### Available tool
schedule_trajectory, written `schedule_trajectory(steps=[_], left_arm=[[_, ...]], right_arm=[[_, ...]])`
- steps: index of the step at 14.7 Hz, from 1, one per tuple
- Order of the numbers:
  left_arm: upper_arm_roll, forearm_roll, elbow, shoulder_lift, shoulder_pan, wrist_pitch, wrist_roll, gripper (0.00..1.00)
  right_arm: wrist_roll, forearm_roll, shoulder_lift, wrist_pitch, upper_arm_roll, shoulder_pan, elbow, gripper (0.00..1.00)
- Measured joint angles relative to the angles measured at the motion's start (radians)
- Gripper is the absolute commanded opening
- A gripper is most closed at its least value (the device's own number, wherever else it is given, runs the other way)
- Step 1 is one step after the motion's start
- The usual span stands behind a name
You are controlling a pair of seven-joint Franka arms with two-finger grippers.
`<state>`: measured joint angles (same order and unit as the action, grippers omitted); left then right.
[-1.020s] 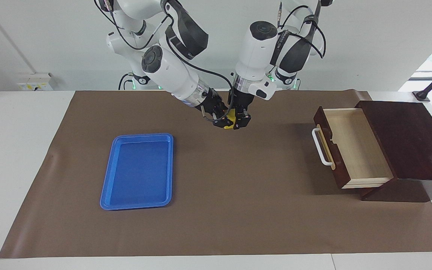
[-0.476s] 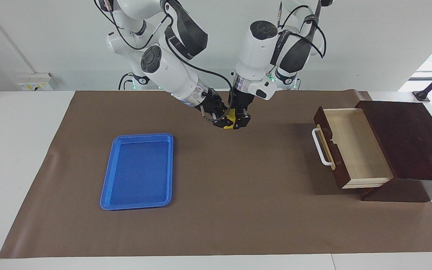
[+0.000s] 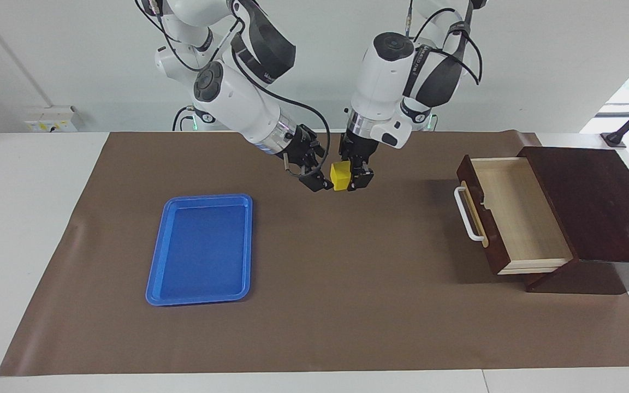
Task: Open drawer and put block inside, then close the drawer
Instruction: 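Lower the block into the drawer with the left gripper while the right gripper withdraws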
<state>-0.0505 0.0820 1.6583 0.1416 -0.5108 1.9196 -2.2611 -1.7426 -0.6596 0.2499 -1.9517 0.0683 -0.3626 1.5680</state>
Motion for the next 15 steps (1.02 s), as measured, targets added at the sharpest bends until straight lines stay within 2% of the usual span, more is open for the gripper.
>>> schedule_trajectory(steps=[4,10,12,15], left_arm=[[0.01,0.0,-0.004,-0.046,0.253,-0.116,0.357,0.0],[0.013,0.001,0.039,-0.054,0.591,-0.111,0.782,0.0],[0.013,0.002,0.094,-0.056,0.641,-0.061,0.833,0.0],[0.008,0.002,0.214,-0.057,0.648,0.047,0.837,0.0]], right_arm=[[0.002,0.0,-0.008,0.032,-0.002,0.078,-0.014,1.0],[0.134,0.032,-0.024,0.126,-0.006,0.2,-0.044,1.0],[0.207,0.074,-0.031,0.158,-0.006,0.22,-0.045,1.0],[0.399,0.147,-0.047,0.24,-0.007,0.265,-0.048,1.0]])
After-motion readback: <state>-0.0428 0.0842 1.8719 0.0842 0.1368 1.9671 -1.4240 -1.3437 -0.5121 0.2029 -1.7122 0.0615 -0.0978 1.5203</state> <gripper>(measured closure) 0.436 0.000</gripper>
